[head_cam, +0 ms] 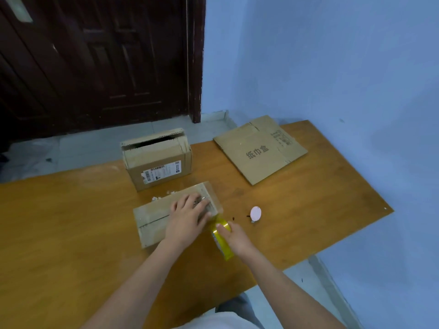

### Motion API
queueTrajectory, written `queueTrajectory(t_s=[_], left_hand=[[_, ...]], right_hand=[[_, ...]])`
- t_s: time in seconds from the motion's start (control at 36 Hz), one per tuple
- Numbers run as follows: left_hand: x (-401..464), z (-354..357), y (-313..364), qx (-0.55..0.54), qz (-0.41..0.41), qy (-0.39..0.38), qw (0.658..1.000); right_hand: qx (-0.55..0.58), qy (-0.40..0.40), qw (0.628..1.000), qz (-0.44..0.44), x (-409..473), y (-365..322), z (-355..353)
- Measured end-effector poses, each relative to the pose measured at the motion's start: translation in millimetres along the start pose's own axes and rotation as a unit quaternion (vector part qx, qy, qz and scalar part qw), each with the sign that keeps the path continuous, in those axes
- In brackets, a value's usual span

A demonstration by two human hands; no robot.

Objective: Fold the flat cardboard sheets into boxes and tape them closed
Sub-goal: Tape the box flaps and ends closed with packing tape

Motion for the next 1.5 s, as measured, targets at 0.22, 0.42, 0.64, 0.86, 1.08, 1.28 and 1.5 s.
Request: queueTrajectory(t_s=[0.22,0.42,0.64,0.86,1.08,1.28,1.5], left_hand=[[1,0,-2,0.017,0.014,0.004,1.000],[2,2,-2,0.039,0.019,0.022,0.999],[7,3,-3,0.055,0.027,0.055,0.997],[5,2,-1,0.079,0.022,0.039,0.996],[3,-5,7,0.065,0.005,0.016,0.998],[-7,-4,32,0.015,0.051,0.093,0.994],[-21,22,42,0.111,0.007,0.059,0.992]], right_hand=[[0.043,-0.045,0.998,0.025,-6,18,10],[0.118,-0.054,0.991,0.012,-18,40,-2],[0.138,0.026,0.990,-0.028,-30,40,-13],[-0.010,0.088,0.996,-0.016,-13,38,-4],[-0.006,0.061,0.998,-0.006,-15,32,1],[0.020,0.026,0.999,0.005,-16,36,5],[0.108,-0.016,0.993,0.038,-22,41,5]])
Point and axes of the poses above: each hand's wrist, its own x-axis towards the middle knuckle, its own z-axis out of the palm, y = z × x, the point moved 7 cm from there along x, towards the middle knuckle, and after that the axes turned 1 degree about -z, right-handed, at the moved point
